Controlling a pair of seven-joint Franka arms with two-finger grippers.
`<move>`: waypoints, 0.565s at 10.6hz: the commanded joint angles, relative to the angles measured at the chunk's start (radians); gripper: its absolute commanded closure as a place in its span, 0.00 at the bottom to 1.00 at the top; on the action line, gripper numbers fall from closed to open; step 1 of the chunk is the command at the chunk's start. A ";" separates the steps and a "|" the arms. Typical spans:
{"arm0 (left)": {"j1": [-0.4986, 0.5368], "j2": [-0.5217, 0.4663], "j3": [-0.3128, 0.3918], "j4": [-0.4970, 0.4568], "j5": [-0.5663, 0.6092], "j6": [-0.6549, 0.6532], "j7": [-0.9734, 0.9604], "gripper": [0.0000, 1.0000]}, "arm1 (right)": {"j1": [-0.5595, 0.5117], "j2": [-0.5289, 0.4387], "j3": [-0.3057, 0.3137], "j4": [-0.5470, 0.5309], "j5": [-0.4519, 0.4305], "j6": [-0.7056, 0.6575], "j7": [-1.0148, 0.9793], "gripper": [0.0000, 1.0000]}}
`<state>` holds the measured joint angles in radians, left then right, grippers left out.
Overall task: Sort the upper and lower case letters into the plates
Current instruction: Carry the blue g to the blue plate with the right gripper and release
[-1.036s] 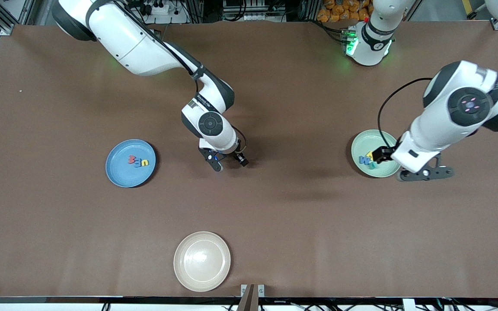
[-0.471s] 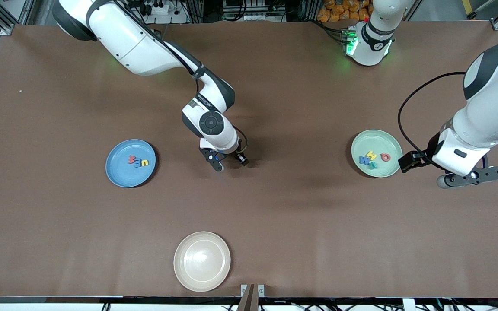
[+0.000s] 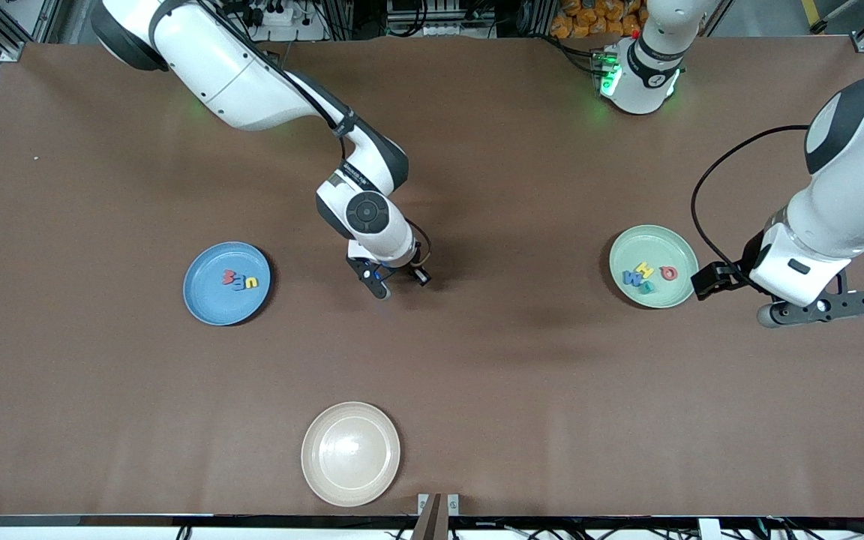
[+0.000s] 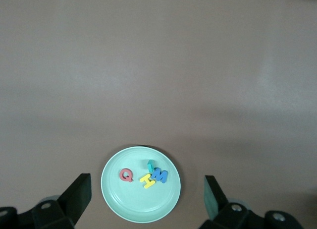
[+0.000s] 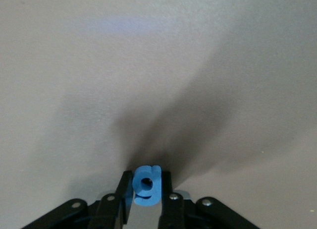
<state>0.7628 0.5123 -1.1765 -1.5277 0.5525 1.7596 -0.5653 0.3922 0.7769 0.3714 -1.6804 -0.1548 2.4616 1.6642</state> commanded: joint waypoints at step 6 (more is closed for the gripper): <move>-0.471 -0.058 0.521 0.150 -0.155 -0.022 0.111 0.00 | -0.111 -0.022 0.076 0.155 -0.008 -0.339 -0.090 1.00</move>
<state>0.3698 0.4953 -0.7644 -1.3980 0.4629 1.7594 -0.4980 0.3610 0.7733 0.3836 -1.5909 -0.1555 2.2474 1.6311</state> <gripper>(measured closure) 0.000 0.727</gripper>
